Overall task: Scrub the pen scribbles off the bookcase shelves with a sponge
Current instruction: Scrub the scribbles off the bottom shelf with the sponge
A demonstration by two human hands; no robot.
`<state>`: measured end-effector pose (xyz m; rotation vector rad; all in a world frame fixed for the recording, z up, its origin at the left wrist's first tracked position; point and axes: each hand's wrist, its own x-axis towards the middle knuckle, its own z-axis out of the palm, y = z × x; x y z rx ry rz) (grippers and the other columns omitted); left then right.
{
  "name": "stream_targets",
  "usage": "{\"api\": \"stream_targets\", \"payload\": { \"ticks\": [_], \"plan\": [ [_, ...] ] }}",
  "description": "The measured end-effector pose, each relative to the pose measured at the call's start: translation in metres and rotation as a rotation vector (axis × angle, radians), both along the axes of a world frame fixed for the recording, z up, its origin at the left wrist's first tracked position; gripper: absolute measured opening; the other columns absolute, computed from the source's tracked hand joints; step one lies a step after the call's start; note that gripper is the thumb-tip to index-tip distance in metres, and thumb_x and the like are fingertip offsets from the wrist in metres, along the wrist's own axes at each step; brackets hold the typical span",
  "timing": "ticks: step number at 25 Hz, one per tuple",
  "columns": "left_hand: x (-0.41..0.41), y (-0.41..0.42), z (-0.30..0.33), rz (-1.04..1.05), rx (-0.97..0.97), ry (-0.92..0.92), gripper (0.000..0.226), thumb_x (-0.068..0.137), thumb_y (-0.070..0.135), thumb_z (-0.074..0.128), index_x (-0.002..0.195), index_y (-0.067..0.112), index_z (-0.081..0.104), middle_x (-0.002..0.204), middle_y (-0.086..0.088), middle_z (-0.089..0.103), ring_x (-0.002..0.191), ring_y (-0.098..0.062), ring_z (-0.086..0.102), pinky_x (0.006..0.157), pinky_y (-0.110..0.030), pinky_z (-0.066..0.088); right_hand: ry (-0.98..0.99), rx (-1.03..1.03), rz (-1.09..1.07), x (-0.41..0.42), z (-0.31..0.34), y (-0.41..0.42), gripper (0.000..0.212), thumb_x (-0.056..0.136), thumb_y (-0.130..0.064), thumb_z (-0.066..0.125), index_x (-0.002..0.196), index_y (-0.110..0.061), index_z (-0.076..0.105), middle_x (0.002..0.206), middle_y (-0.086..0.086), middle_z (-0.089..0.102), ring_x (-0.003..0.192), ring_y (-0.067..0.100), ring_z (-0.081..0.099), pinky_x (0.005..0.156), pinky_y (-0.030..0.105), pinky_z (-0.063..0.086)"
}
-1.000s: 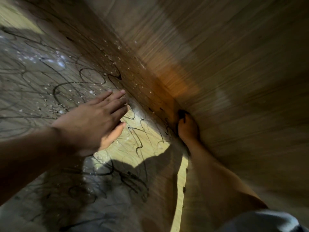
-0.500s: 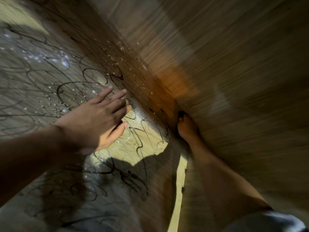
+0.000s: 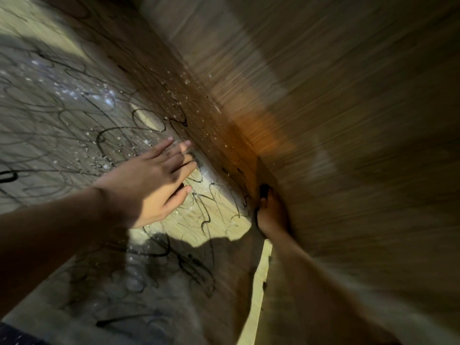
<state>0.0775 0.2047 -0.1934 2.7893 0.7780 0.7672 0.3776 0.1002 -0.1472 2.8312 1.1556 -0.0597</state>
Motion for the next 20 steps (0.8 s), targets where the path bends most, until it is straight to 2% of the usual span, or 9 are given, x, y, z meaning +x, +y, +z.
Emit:
{"api": "stream_targets", "payload": {
  "ticks": [2,5,8,11,13,15,17,20],
  "plan": [
    [0.001,0.001,-0.003,0.004,-0.017,0.027,0.058,0.096,0.044,0.028,0.142,0.013,0.047,0.150,-0.016,0.039,0.148,-0.025,0.012,0.120,-0.043,0.010,-0.073,-0.034,-0.046,0.001,0.002,0.016,0.050,0.103,-0.023,0.029,0.151,-0.013,0.022,0.155,0.010,0.027,0.140,0.031,0.028,0.114,0.042,0.023],
    [-0.001,0.000,0.006,-0.001,-0.017,-0.002,0.062,0.097,0.044,0.021,0.136,0.006,0.052,0.138,-0.018,0.053,0.143,-0.028,0.030,0.119,-0.045,0.019,0.071,0.009,0.065,-0.041,0.000,-0.006,0.050,0.104,-0.024,0.028,0.153,-0.017,0.017,0.159,0.004,0.017,0.145,0.026,0.018,0.118,0.037,0.016],
    [-0.001,-0.003,0.011,-0.007,-0.032,0.017,0.064,0.096,0.043,0.018,0.133,0.004,0.054,0.132,-0.018,0.057,0.140,-0.031,0.035,0.118,-0.047,0.024,0.090,0.083,0.195,-0.070,0.005,-0.061,0.049,0.103,-0.024,0.032,0.151,-0.017,0.023,0.158,0.000,0.021,0.145,0.020,0.022,0.117,0.031,0.019],
    [-0.003,-0.001,0.013,-0.014,-0.014,0.020,0.063,0.096,0.041,0.020,0.132,0.002,0.055,0.128,-0.018,0.059,0.138,-0.033,0.039,0.117,-0.049,0.026,0.023,-0.079,0.018,-0.040,0.003,-0.037,0.051,0.104,-0.024,0.027,0.153,-0.018,0.014,0.159,0.004,0.017,0.144,0.024,0.021,0.117,0.038,0.019],
    [-0.001,-0.003,0.011,0.004,0.022,0.013,0.062,0.096,0.040,0.023,0.129,0.000,0.057,0.125,-0.019,0.061,0.135,-0.034,0.042,0.115,-0.048,0.026,0.027,-0.084,-0.106,-0.018,0.004,-0.006,0.052,0.103,-0.022,0.028,0.153,-0.019,0.014,0.159,0.006,0.018,0.143,0.028,0.022,0.116,0.041,0.021],
    [0.000,-0.003,0.012,0.009,0.018,0.022,0.063,0.096,0.041,0.023,0.130,0.000,0.057,0.124,-0.019,0.061,0.135,-0.034,0.042,0.115,-0.048,0.026,0.048,-0.069,-0.124,-0.012,0.003,0.009,0.051,0.103,-0.022,0.029,0.153,-0.019,0.018,0.157,0.008,0.022,0.142,0.030,0.025,0.114,0.044,0.024],
    [-0.001,-0.003,0.012,0.003,0.009,0.047,0.064,0.097,0.043,0.021,0.133,0.002,0.054,0.128,-0.018,0.060,0.137,-0.033,0.040,0.116,-0.047,0.025,0.113,-0.073,-0.077,-0.029,0.004,-0.005,0.051,0.104,-0.024,0.029,0.153,-0.019,0.017,0.158,0.008,0.021,0.142,0.030,0.024,0.115,0.043,0.023],
    [-0.004,-0.004,0.012,0.006,0.002,0.071,0.066,0.098,0.045,0.016,0.136,0.004,0.051,0.133,-0.018,0.057,0.139,-0.031,0.037,0.117,-0.046,0.024,0.158,0.008,0.137,-0.067,0.008,-0.059,0.049,0.104,-0.026,0.029,0.152,-0.017,0.022,0.158,0.003,0.022,0.145,0.022,0.022,0.117,0.035,0.019]
  ]
}}
